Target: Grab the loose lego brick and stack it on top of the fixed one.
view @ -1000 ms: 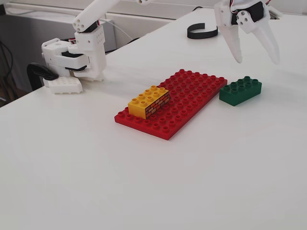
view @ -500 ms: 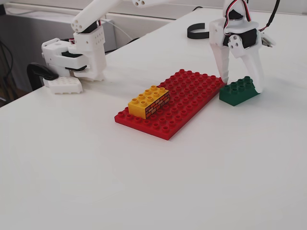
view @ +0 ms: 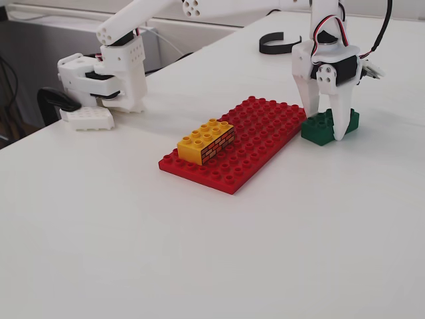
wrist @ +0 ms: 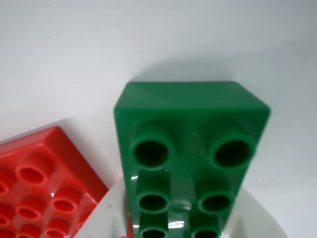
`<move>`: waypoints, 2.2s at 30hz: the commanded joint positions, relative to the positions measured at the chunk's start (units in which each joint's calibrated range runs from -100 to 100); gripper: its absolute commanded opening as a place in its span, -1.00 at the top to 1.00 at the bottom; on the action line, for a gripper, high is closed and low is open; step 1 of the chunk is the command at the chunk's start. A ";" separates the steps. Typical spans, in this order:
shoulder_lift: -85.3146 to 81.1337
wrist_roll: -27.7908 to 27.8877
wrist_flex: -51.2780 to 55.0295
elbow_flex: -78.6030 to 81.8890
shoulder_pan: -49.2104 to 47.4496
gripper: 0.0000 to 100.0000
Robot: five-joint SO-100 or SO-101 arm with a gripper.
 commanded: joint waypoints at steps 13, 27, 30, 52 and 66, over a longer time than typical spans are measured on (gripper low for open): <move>-13.60 6.86 6.04 -10.86 4.23 0.95; -53.82 22.44 5.87 43.62 10.01 0.95; -60.09 24.68 4.74 54.39 14.54 0.95; -69.32 28.92 -15.64 87.24 25.59 0.95; -69.32 27.98 -23.01 94.30 25.00 0.94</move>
